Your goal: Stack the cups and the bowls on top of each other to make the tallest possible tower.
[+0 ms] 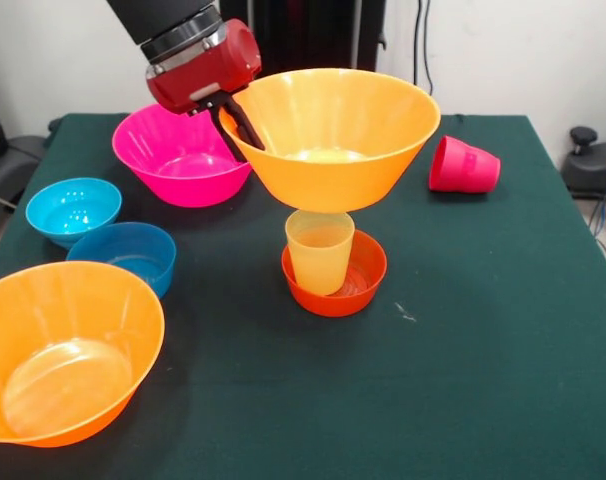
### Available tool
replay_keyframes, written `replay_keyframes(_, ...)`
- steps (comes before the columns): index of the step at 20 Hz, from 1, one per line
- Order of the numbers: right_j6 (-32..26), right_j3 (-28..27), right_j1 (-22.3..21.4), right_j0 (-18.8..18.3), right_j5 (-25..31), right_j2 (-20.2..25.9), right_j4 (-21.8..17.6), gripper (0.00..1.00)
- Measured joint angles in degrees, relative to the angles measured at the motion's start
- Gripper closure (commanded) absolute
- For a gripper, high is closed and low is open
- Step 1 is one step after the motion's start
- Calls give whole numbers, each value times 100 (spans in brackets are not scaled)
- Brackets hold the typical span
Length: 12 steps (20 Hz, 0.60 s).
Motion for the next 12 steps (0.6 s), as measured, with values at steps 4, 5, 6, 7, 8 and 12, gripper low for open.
replay_keyframes(4,0,-6,85,34,-1,-2,5,100)
replay_keyframes(5,0,-7,99,41,-1,-2,5,100)
replay_keyframes(6,0,-19,140,63,0,-7,5,100)
replay_keyframes(7,0,-26,158,73,0,-8,5,100)
replay_keyframes(8,0,-39,181,89,-1,-12,5,100)
replay_keyframes(12,0,-107,267,168,-1,-25,5,100)
